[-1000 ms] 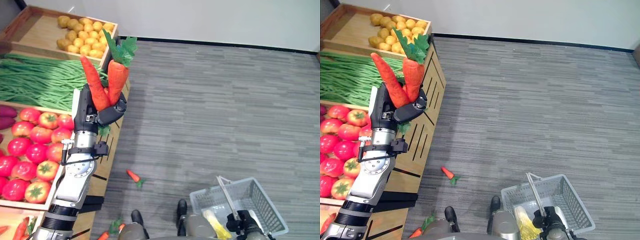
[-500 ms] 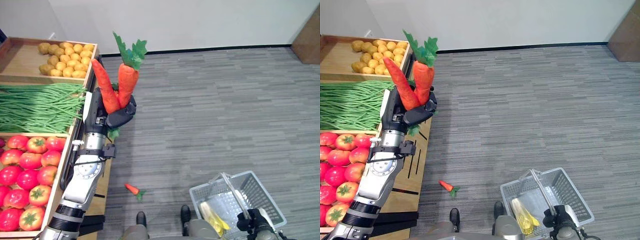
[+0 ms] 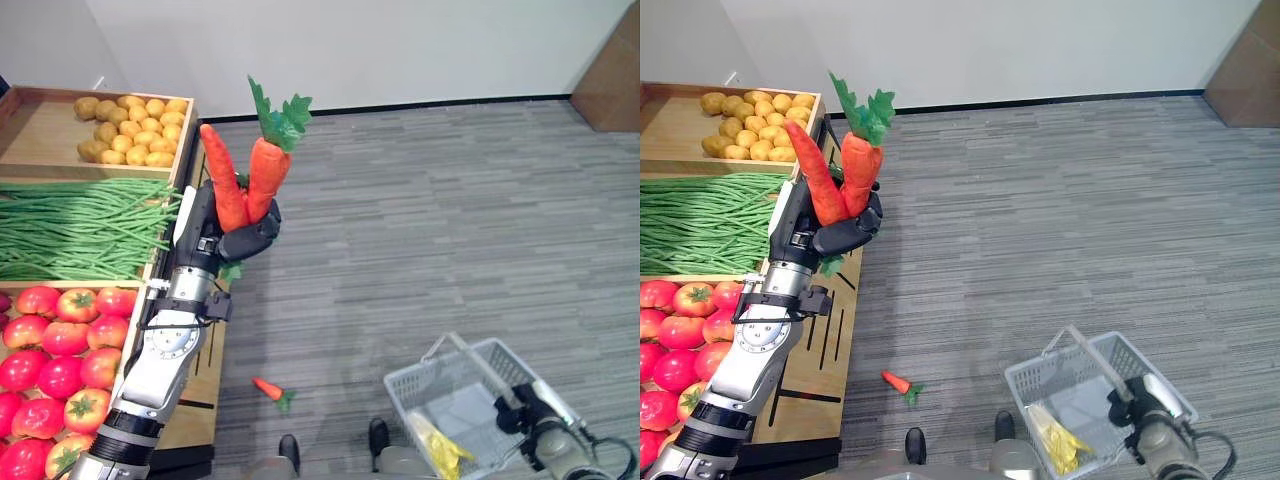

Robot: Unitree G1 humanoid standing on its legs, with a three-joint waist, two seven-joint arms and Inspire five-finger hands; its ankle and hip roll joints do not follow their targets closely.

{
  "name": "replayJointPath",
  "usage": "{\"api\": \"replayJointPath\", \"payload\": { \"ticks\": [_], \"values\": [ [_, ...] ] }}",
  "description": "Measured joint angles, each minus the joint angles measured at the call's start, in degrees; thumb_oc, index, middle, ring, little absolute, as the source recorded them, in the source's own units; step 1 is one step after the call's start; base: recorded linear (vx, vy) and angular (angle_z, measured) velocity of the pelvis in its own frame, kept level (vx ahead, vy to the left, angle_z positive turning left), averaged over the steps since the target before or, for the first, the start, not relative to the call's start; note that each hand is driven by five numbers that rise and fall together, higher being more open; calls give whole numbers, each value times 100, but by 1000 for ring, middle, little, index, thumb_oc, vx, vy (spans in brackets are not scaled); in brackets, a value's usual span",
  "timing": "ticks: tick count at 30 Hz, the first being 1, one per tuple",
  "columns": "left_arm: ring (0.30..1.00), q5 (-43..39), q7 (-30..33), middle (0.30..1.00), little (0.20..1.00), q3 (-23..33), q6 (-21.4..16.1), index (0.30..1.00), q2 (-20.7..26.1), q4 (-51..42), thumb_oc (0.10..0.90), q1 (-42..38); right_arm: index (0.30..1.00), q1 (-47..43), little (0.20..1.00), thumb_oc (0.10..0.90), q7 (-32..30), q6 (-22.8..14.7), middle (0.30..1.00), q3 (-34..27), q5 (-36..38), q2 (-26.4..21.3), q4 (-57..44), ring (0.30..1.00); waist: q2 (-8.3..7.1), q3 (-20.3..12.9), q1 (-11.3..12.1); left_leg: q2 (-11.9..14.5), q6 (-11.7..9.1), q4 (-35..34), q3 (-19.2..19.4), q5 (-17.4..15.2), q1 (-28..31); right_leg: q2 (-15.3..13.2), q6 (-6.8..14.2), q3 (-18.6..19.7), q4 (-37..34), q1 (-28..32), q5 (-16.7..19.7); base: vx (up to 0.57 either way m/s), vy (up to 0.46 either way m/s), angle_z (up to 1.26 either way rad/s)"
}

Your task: Get the vegetables into the basket

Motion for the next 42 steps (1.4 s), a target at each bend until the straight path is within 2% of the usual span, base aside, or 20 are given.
{"api": "replayJointPath", "payload": {
  "ticks": [4,6,9,15,19,22,29,34,38,42],
  "values": [
    [300,17,-189,300,300,-339,3,300,348,-360,400,23,300,-408,300,400,-20,-82,300,211,-152,-468,-487,300,14,-90,17,32,-10,4,-4,9,-4,37,-4,4,-2,-12,3,0,0,0],
    [300,44,-276,300,300,-480,-1,300,437,-484,400,-18,300,-702,300,400,-24,-84,300,420,-157,-498,-625,300,20,-103,18,48,-18,27,-1,19,-2,55,-38,8,-1,-13,29,0,0,0],
    [300,45,-392,300,300,-969,10,300,508,-513,400,-205,300,-1056,300,400,-10,-186,300,834,-320,-541,-1132,300,120,-170,78,54,-20,28,-5,34,-12,64,-43,-7,1,-18,34,0,0,0],
    [300,27,-612,300,300,-1588,12,300,662,-528,400,-677,300,-1762,300,400,-7,-235,300,1316,-328,-570,-1187,300,139,-181,101,53,-21,29,-14,37,-11,59,-43,-21,0,-12,34,0,0,0],
    [300,-6,-887,300,300,-2042,9,300,691,-531,400,-949,300,-2342,300,400,-7,-273,300,1528,-212,-439,-980,300,260,-253,118,55,-21,29,-23,38,-16,61,-43,-35,-4,-13,34,0,0,0],
    [300,-13,-1072,300,300,-2401,11,300,811,-527,400,-1043,300,-2477,300,400,-7,-271,300,1535,208,-119,-792,300,285,-260,124,52,-21,29,-22,38,-18,58,-42,-35,-4,-13,33,0,0,0],
    [300,-12,-1289,300,300,-2705,32,300,811,-492,400,-1011,300,-2479,300,400,-41,-230,300,1530,1098,105,-793,300,348,-263,104,52,-21,28,-18,38,-33,58,-42,-32,-3,-30,33,-1,4,0],
    [300,14,-1457,300,300,-2881,146,300,810,-383,400,-975,300,-2479,300,400,-44,-204,300,1530,1435,181,-947,300,401,-264,92,53,-21,29,-11,38,-30,58,-42,-26,-5,-31,34,0,0,0],
    [300,290,-1506,300,300,-3054,216,300,717,21,400,-884,300,-2480,300,400,-48,-169,300,1530,1495,221,-1289,300,409,-263,81,56,-21,28,0,38,-27,64,-42,-15,-21,-36,33,0,0,0],
    [300,763,-1379,300,300,-3095,231,300,307,761,400,-879,300,-2478,300,400,-52,-168,300,1529,1711,365,-1333,300,408,-262,68,57,-21,28,8,37,-31,67,-42,-8,-9,-46,33,0,0,0]
  ]
}}
